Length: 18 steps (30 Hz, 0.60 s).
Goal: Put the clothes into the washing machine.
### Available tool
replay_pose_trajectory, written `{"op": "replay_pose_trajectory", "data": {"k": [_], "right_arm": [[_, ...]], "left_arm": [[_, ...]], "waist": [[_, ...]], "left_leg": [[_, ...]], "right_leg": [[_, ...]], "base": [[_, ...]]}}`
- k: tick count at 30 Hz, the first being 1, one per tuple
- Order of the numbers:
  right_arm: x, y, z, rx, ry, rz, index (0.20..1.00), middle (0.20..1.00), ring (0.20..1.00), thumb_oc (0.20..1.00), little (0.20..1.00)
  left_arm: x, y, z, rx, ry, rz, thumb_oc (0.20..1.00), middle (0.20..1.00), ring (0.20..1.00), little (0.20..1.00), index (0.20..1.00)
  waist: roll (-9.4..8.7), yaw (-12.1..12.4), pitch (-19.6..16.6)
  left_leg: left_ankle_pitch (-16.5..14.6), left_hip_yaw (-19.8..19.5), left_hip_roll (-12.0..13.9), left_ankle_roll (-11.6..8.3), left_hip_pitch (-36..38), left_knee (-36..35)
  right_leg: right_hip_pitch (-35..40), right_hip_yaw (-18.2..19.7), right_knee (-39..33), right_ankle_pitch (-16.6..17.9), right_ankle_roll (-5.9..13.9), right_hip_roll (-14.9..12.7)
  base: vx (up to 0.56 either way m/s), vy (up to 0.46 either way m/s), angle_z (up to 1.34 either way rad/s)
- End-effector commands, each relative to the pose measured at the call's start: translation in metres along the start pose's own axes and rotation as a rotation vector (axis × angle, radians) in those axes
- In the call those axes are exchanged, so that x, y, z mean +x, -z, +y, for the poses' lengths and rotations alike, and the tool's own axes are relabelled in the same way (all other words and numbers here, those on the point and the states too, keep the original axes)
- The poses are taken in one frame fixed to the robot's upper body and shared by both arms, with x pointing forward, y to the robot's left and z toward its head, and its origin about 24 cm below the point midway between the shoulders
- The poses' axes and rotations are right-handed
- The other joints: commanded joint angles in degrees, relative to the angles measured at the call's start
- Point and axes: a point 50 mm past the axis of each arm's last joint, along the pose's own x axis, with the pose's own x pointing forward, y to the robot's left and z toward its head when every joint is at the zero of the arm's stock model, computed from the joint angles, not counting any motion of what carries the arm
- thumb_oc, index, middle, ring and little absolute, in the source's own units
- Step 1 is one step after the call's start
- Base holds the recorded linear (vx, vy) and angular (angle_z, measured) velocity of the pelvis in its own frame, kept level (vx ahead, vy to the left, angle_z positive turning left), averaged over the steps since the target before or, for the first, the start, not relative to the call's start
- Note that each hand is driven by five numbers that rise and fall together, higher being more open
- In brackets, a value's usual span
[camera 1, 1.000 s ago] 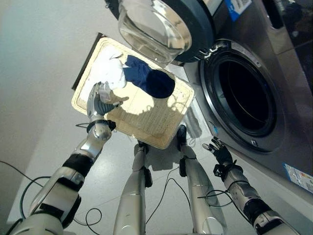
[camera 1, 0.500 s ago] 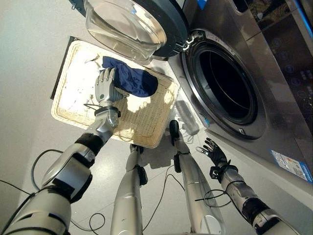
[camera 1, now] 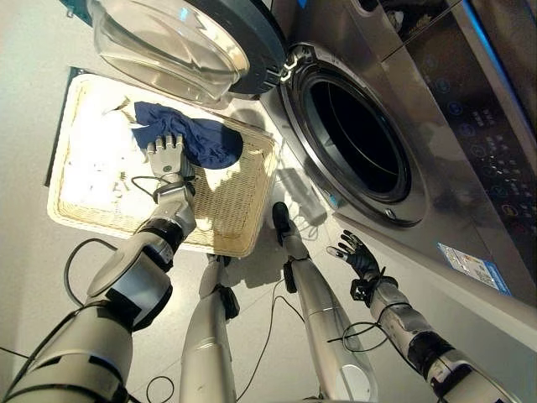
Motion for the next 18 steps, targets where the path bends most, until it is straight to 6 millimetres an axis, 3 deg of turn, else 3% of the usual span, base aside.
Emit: {"op": "replay_pose_trajectory", "data": {"k": [1,2,3,4,5,7,8,9,11,12,13,14,18], "right_arm": [[-0.004,-0.001,0.011,0.063,-0.031,-0.028,1.000,1.000,1.000,1.000,1.000],[-0.004,-0.001,0.011,0.063,-0.031,-0.028,1.000,1.000,1.000,1.000,1.000],[-0.004,-0.001,0.011,0.067,-0.035,-0.032,1.000,1.000,1.000,1.000,1.000],[-0.004,-0.003,0.016,0.075,-0.053,-0.040,1.000,1.000,1.000,1.000,1.000],[-0.004,-0.004,0.017,0.074,-0.056,-0.042,1.000,1.000,1.000,1.000,1.000],[-0.004,-0.005,0.024,0.074,-0.076,-0.052,1.000,1.000,1.000,1.000,1.000],[-0.004,-0.005,0.025,0.077,-0.078,-0.052,1.000,1.000,1.000,1.000,1.000],[-0.004,-0.005,0.027,0.081,-0.082,-0.052,1.000,1.000,1.000,1.000,1.000],[-0.003,-0.008,0.036,0.094,-0.098,-0.070,1.000,1.000,1.000,1.000,1.000],[-0.003,-0.007,0.038,0.096,-0.101,-0.068,1.000,1.000,1.000,1.000,1.000],[-0.005,-0.006,0.043,0.106,-0.105,-0.066,1.000,1.000,1.000,1.000,1.000],[-0.006,-0.006,0.049,0.114,-0.107,-0.068,1.000,1.000,1.000,1.000,1.000],[-0.007,-0.009,0.062,0.145,-0.120,-0.077,1.000,1.000,1.000,1.000,1.000]], "left_arm": [[0.012,0.021,0.012,0.094,0.037,0.095,0.871,0.871,0.871,0.871,0.871],[0.012,0.021,0.012,0.094,0.037,0.095,0.871,0.871,0.871,0.871,0.871],[0.012,0.020,0.013,0.095,0.036,0.097,0.774,0.774,0.774,0.774,0.774],[0.013,0.016,0.016,0.078,0.013,0.091,0.583,0.583,0.583,0.583,0.583],[0.014,0.015,0.017,0.068,0.003,0.089,0.567,0.567,0.567,0.567,0.567],[0.014,0.006,0.021,-0.116,-0.035,0.082,0.476,0.476,0.476,0.476,0.476],[0.014,0.003,0.022,-0.181,-0.037,0.087,0.485,0.485,0.485,0.485,0.485],[0.014,0.000,0.023,-0.314,-0.048,0.103,0.504,0.504,0.504,0.504,0.504],[0.017,-0.015,0.032,-0.764,-0.039,0.125,0.529,0.529,0.529,0.529,0.529],[0.016,-0.018,0.032,-0.879,-0.025,0.129,0.489,0.489,0.489,0.489,0.489],[0.014,-0.026,0.032,-1.100,0.015,0.137,0.379,0.379,0.379,0.379,0.379],[0.011,-0.034,0.031,-1.238,0.050,0.112,0.200,0.200,0.200,0.200,0.200],[-0.003,-0.060,0.027,-1.428,0.143,0.026,0.200,0.200,0.200,0.200,0.200]], "waist": [[-4.13,0.03,-0.51],[-4.13,0.03,-0.51],[-4.31,-0.06,-0.51],[-4.85,-0.33,-0.51],[-4.95,-0.37,-0.51],[-5.53,-0.47,-0.51],[-5.66,-0.44,-0.51],[-5.82,-0.37,-0.51],[-6.52,-0.17,-0.51],[-6.60,-0.12,-0.51],[-6.82,0.16,-0.51],[-6.94,0.39,-0.51],[-7.59,0.97,-0.51]], "left_leg": [[-6.48,2.38,-2.98,-2.05,-1.75,6.33],[-6.48,2.38,-2.98,-2.05,-1.75,6.33],[-6.33,2.26,-2.96,-2.13,-1.96,6.12],[-5.74,1.96,-2.89,-2.34,-2.29,5.00],[-5.62,1.92,-2.87,-2.38,-2.32,4.73],[-5.03,1.52,-2.67,-2.58,-2.46,3.57],[-4.89,1.41,-2.60,-2.60,-2.50,3.33],[-4.73,1.26,-2.52,-2.61,-2.52,2.99],[-2.61,1.34,-2.40,-2.39,-4.19,1.78],[-2.56,1.16,-2.38,-2.42,-4.07,1.59],[-2.59,0.62,-2.36,-2.50,-3.87,1.21],[-2.54,0.26,-2.31,-2.61,-3.84,0.95],[-2.55,-0.59,-2.33,-2.56,-3.56,0.43]], "right_leg": [[-0.42,-0.92,-3.97,2.67,3.58,3.86],[-0.42,-0.92,-3.97,2.67,3.58,3.86],[-0.60,-0.92,-4.08,2.77,3.59,3.97],[-0.95,-0.81,-4.78,3.25,3.65,4.31],[-1.00,-0.79,-4.94,3.32,3.65,4.37],[-1.22,-0.77,-5.49,3.54,3.62,4.77],[-1.24,-0.80,-5.52,3.52,3.61,4.85],[-1.24,-0.84,-5.57,3.45,3.59,4.95],[-2.91,-0.87,-5.94,4.74,3.26,5.13],[-2.76,-0.92,-6.00,4.66,3.25,5.20],[-2.42,-1.05,-6.19,4.43,3.28,5.36],[-2.29,-1.17,-6.37,4.39,3.33,5.46],[-1.76,-1.73,-6.79,4.73,3.38,5.58]], "base": [[0.02,-0.056,-0.02],[0.02,-0.050,-0.04],[0.02,-0.033,-0.04],[0.02,-0.036,-0.06],[0.02,-0.045,-0.04],[0.01,-0.037,-0.02],[0.01,-0.038,-0.02],[-0.04,-0.076,0.00],[-0.03,-0.091,-0.03],[0.01,-0.078,-0.07],[0.01,-0.090,0.00],[0.00,-0.116,0.09],[-0.01,-0.069,0.13]]}}
